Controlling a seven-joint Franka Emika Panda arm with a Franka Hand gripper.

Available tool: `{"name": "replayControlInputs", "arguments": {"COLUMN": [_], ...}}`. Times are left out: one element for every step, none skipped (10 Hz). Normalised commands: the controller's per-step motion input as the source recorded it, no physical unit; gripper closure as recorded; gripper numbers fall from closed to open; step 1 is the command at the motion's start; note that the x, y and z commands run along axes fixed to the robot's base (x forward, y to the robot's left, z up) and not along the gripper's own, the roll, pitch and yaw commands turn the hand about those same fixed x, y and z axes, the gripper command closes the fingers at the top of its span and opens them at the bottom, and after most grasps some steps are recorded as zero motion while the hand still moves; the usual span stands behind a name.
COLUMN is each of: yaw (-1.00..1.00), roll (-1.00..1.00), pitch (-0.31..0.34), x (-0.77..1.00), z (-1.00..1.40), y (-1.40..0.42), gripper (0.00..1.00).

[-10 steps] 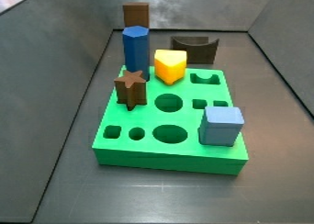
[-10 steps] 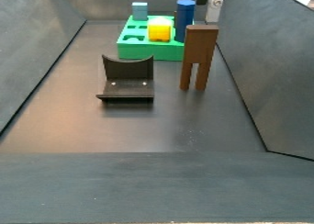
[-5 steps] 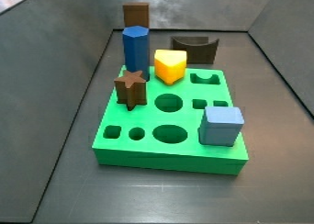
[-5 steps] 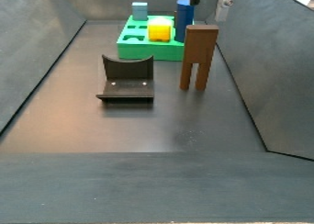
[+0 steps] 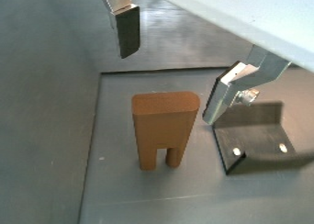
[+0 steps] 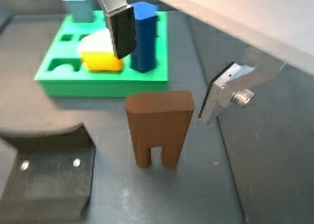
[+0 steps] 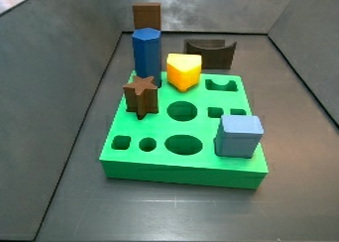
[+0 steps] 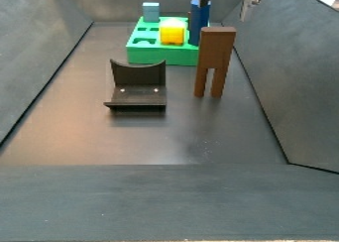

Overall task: Pick up the square-circle object. Move up. Rotate the square-circle object. Move to above the board. Insert the square-circle object.
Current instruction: Rotate the square-circle object.

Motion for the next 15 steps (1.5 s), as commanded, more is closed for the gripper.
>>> {"name": "replayControlInputs", "arguments": {"yaw": [1.0, 1.0, 1.0, 1.0, 1.0, 1.0, 1.0, 1.0, 1.0, 0.96, 0.64, 0.41, 0.25, 0.13, 0.07], "roll": [0.0, 0.0, -0.01, -0.01, -0.01, -0.01, -0.01, -0.01, -0.01, -0.01, -0.01, -0.01, -0.01, -0.01, -0.01], "pitch": [0.022, 0.024, 0.027, 0.029, 0.033, 0.036, 0.044, 0.051, 0.061, 0.073, 0.072, 0.071, 0.07, 0.07, 0.038], "x": [0.03, 0.03, 0.03, 0.03, 0.03, 0.03, 0.03, 0.03, 0.03, 0.03, 0.03, 0.03, 0.04, 0.0, 0.02], "z": [-0.02, -0.02, -0.02, -0.02, -0.02, -0.02, -0.02, -0.02, -0.02, -0.01, -0.01, -0.01, -0.01, -1.0, -1.0], "y": [0.0, 0.0, 0.0, 0.0, 0.0, 0.0, 0.0, 0.0, 0.0, 0.0, 0.0, 0.0, 0.0, 0.0, 0.0], "gripper": [0.0, 0.0, 0.0, 0.0, 0.0, 0.0, 0.0, 0.0, 0.0, 0.0, 0.0, 0.0, 0.0, 0.0, 0.0]}}
